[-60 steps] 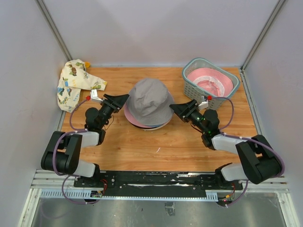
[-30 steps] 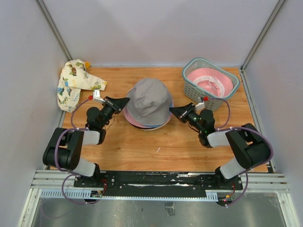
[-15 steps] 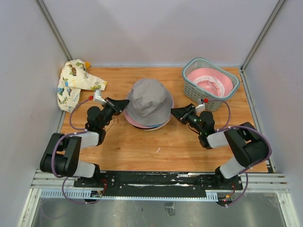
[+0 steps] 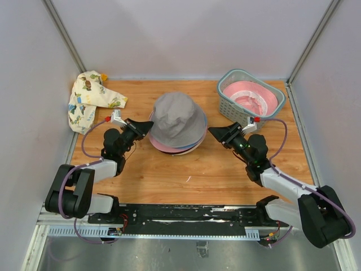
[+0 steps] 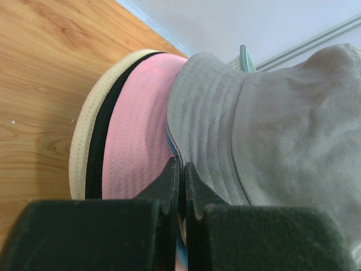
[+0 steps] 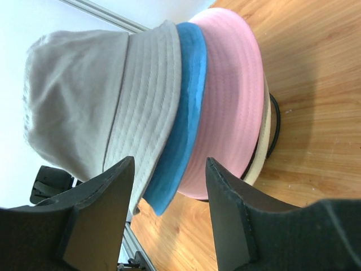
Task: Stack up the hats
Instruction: Stack the hat on the hat.
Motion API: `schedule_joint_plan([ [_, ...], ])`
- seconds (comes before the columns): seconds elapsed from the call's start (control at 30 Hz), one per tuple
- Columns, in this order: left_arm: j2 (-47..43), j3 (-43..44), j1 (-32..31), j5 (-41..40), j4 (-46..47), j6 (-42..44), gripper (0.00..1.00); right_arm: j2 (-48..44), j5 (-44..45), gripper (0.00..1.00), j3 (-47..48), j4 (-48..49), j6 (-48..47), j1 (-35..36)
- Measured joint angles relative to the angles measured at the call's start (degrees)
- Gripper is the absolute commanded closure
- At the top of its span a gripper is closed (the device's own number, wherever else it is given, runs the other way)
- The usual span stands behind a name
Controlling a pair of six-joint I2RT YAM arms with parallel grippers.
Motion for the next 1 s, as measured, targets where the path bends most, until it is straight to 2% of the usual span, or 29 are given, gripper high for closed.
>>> schedule_joint_plan([
  [0.23, -0.6, 0.0, -1.0, -1.1, -0.7, 0.4, 1.0, 1.2, -0.2, 0.45, 0.2, -2.2, 0.0, 0.0],
  [0.4, -0.9, 0.0, -1.4, -1.6, -1.2, 0.9, 0.99, 5.0, -1.2, 0.45, 0.4, 0.4, 1.0, 0.0],
  [0.8, -1.4, -0.1, -2.1, -2.5, -1.8, 1.7, 0.99, 5.2, -2.0, 0.45, 2.6, 3.2, 2.3, 0.1],
  [1.0, -1.6, -0.1, -2.2, -2.8, -2.1, 1.8, 1.0, 9.2, -2.9, 0.45, 4.3, 6.6, 3.6, 0.5],
])
